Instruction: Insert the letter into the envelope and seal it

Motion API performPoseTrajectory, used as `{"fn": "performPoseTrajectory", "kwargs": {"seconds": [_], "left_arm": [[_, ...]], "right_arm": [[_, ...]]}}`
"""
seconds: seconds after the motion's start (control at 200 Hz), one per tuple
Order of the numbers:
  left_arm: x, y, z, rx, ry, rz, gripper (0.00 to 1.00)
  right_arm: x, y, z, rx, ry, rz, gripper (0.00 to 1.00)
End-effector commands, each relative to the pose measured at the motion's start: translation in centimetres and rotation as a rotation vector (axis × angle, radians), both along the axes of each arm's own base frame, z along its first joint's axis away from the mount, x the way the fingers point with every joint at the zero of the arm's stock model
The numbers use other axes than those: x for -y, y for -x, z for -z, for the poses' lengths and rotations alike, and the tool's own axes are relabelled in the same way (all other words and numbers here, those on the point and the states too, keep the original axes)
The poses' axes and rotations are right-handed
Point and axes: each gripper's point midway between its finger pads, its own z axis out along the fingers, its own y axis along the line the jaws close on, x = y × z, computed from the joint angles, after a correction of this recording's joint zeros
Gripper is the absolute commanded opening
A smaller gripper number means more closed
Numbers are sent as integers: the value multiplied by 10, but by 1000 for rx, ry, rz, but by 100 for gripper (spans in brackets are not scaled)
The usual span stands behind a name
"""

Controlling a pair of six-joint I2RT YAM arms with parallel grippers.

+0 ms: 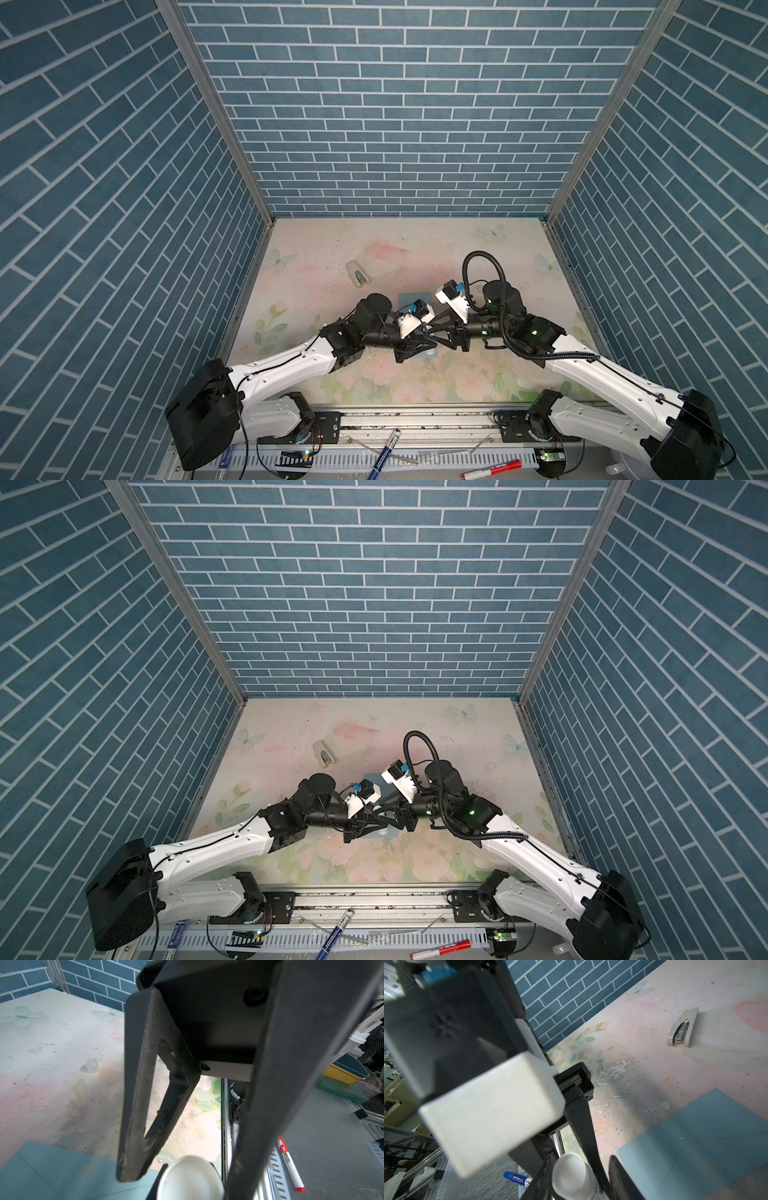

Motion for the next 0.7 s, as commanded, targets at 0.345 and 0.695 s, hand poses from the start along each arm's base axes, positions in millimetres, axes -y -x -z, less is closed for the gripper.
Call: {"fn": "performPoseTrajectory", "kwargs": {"seconds": [0.345,0.695], "left_arm": [[6,0,-32,-28,82,41,0],[3,-8,-31,-30,74,1,8]], "right_arm": [[-14,0,-14,-2,-28,-28,13],[-10,-9,-17,21,-35,39,0]]}}
